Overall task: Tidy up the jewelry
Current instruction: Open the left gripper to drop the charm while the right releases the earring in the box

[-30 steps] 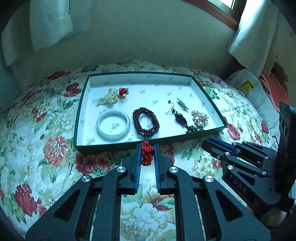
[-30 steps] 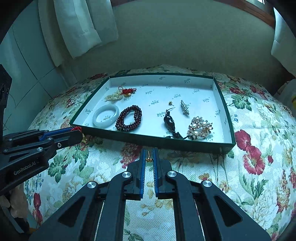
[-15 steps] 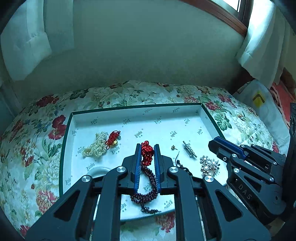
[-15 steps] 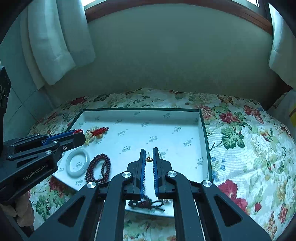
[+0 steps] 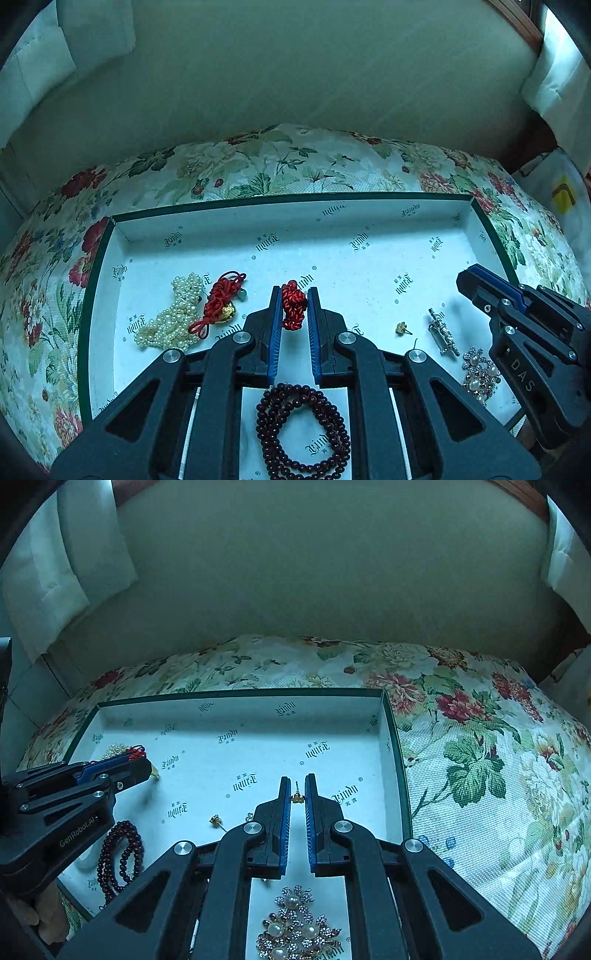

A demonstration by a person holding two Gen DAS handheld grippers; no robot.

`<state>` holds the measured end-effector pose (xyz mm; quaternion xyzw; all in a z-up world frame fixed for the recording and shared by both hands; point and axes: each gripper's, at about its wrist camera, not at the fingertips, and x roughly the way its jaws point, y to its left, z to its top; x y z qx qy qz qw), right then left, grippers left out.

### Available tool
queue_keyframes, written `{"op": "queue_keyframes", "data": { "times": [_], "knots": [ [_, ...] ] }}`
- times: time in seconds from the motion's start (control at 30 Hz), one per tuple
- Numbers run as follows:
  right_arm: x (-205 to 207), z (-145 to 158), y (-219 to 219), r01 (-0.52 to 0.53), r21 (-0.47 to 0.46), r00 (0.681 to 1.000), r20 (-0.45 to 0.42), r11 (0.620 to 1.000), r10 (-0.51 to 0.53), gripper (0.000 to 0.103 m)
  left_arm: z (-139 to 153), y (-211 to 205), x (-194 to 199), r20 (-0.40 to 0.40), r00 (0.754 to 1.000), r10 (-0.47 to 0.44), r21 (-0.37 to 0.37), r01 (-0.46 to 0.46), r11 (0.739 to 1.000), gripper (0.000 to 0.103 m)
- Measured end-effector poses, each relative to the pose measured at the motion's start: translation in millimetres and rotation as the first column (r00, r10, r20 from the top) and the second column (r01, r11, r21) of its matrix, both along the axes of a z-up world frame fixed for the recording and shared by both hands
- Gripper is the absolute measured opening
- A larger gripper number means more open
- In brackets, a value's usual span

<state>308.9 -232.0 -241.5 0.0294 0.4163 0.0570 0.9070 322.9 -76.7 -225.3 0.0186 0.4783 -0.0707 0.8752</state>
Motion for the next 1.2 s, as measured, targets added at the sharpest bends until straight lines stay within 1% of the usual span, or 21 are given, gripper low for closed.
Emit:
{"op": "queue_keyframes", "data": {
  "times": [0.23, 0.33, 0.37, 0.4, 0.43, 0.47, 0.53, 0.77, 0.87, 0.93, 1.0, 1.03, 1.07, 1.1, 1.2],
  "knots": [
    [3.8, -7.8, -0.1, 0.012, 0.001, 1.0, -0.028, 1.0, -0.012, 0.008, -5.5, -1.0, 5.3, -0.011, 1.0, 0.008, 0.022, -0.008, 1.0, 0.014],
    [5.7, -8.7, -2.0, 0.02, 0.013, 0.999, -0.041, 1.0, -0.02, 0.008, -6.6, -0.2, 6.8, -0.019, 1.0, 0.01, 0.017, -0.01, 1.0, 0.016],
    [5.7, -8.6, -2.2, 0.023, 0.012, 0.999, -0.041, 1.0, -0.022, 0.008, -6.5, 0.0, 6.9, -0.018, 1.0, 0.011, 0.019, -0.01, 1.0, 0.019],
    [5.7, -8.5, -2.1, 0.023, 0.011, 0.999, -0.041, 1.0, -0.023, 0.009, -6.3, 0.0, 7.0, -0.018, 1.0, 0.01, 0.02, -0.009, 1.0, 0.031],
    [5.8, -8.5, -1.8, 0.023, 0.01, 0.999, -0.042, 1.0, -0.023, 0.01, -5.6, 0.1, 6.9, -0.016, 1.0, 0.011, 0.02, -0.011, 1.0, 0.041],
    [5.9, -8.3, -1.6, 0.024, 0.009, 0.999, -0.042, 1.0, -0.024, 0.01, -4.2, 0.7, 6.6, -0.008, 1.0, 0.015, 0.019, -0.015, 1.0, 0.053],
    [5.7, -8.2, -1.8, 0.028, 0.008, 0.999, -0.041, 1.0, -0.028, 0.01, -1.4, 0.4, 5.2, 0.008, 1.0, 0.015, 0.028, -0.015, 0.999, 0.053],
    [5.9, -8.1, -2.6, 0.036, 0.015, 0.998, -0.045, 0.999, -0.036, 0.01, -1.5, 0.3, 3.1, 0.004, 1.0, 0.009, 0.028, -0.009, 1.0, 0.054],
    [5.5, -7.5, -2.8, 0.037, 0.014, 0.998, -0.045, 0.999, -0.037, 0.011, -1.9, 0.5, 1.9, 0.002, 1.0, 0.005, 0.031, -0.005, 1.0, 0.056],
    [5.1, -6.2, -2.2, 0.026, 0.025, 0.999, -0.044, 0.999, -0.025, 0.016, -1.3, 0.6, 0.3, 0.006, 1.0, 0.006, 0.029, -0.006, 1.0, 0.058],
    [3.8, -2.9, 2.0, 0.006, 0.03, 0.999, -0.037, 1.0, -0.005, 0.032, -0.2, 0.8, -0.9, 0.011, 1.0, 0.006, 0.028, -0.007, 1.0, 0.061],
    [2.5, -0.4, 5.0, 0.006, 0.015, 1.0, -0.026, 1.0, -0.005, 0.038, 0.4, 0.7, -1.5, 0.014, 1.0, 0.006, 0.03, -0.006, 1.0, 0.061],
    [0.3, 2.5, 6.7, 0.019, -0.002, 1.0, -0.006, 1.0, -0.019, 0.054, 0.9, 0.4, -2.1, 0.017, 1.0, 0.005, 0.031, -0.006, 0.999, 0.061],
    [-1.8, 5.4, 6.7, 0.029, -0.008, 0.999, 0.014, 1.0, -0.029, 0.06, 1.6, 0.3, -2.8, 0.019, 1.0, 0.003, 0.033, -0.004, 0.999, 0.061],
    [-2.9, 5.9, 4.6, 0.033, 0.017, 0.999, 0.012, 0.999, -0.033, 0.061, 3.1, 1.7, -5.2, 0.027, 1.0, 0.007, 0.034, -0.008, 0.999, 0.065]
  ]
}}
